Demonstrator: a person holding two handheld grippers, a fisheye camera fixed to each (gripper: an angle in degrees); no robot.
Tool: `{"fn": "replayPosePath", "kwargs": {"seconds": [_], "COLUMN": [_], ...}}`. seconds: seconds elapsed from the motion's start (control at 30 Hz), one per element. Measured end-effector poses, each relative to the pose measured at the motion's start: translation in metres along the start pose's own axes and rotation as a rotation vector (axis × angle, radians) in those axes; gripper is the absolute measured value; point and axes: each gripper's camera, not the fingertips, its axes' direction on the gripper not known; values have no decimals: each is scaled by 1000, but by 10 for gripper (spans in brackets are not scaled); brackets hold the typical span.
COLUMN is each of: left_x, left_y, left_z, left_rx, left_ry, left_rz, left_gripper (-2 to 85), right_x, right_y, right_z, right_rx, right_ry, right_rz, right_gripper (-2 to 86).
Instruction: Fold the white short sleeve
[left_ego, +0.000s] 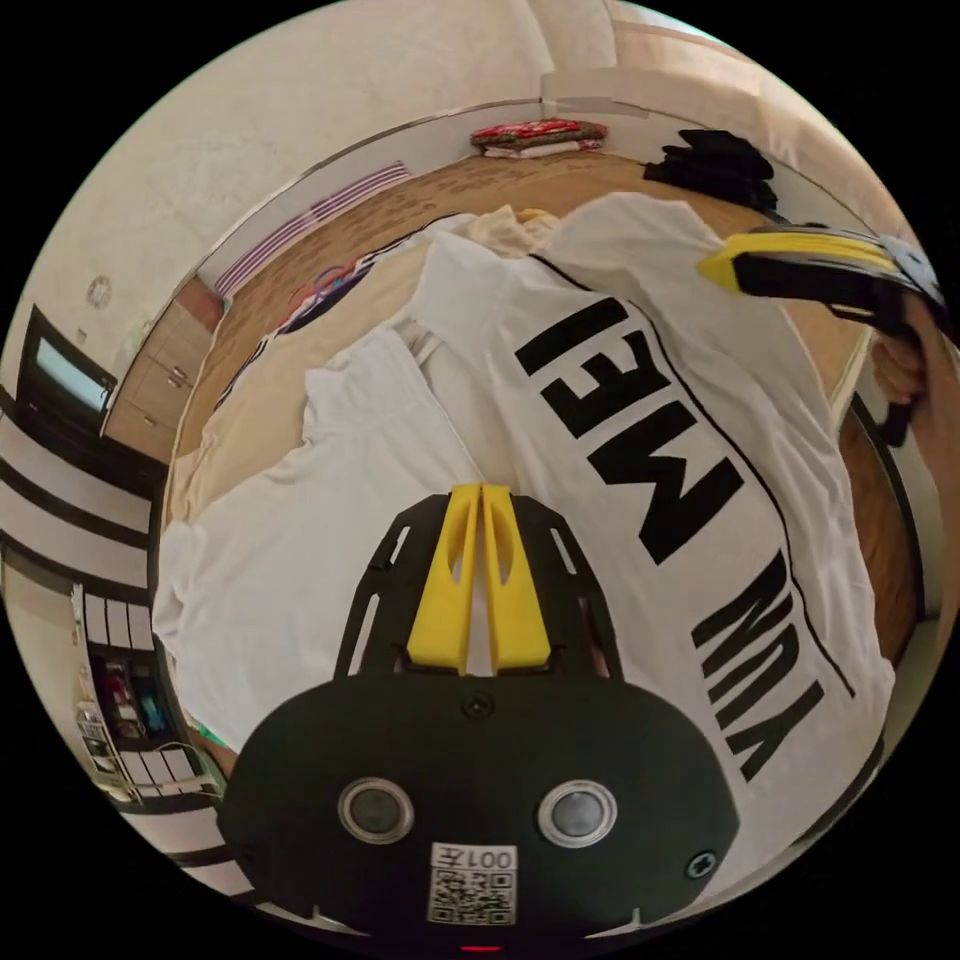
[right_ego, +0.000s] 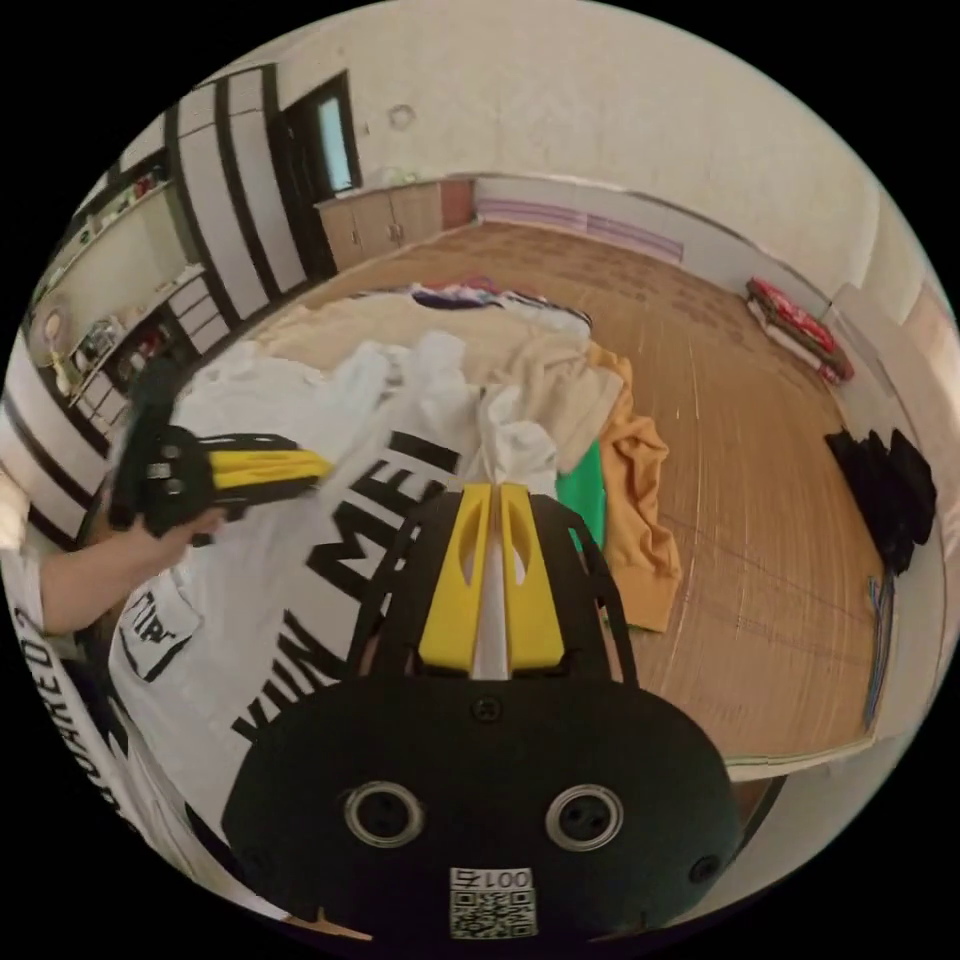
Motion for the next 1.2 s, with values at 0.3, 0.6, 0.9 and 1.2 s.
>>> {"fn": "replayPosePath", "kwargs": {"seconds": [0.3,0.6,0.9,1.2], "left_x": [19,15,12,23], "left_y": [6,2,-6,-23], "left_z": [3,3,-1,-9], "left_rx": [33,41,52,38], "left_ry": [-40,36,86,51], "left_rz": [-23,-60,-88,-71], "left_gripper": [-10,-10,-10,-10], "right_x": [-66,-27,-34,23], "right_y": [36,31,31,24], "right_z": [10,-7,3,-32], "right_rx": [-57,-73,-83,-94], "right_ry": [-309,42,92,432], "right_rz": [-151,-79,-40,5], "right_gripper": [62,121,35,22]}}
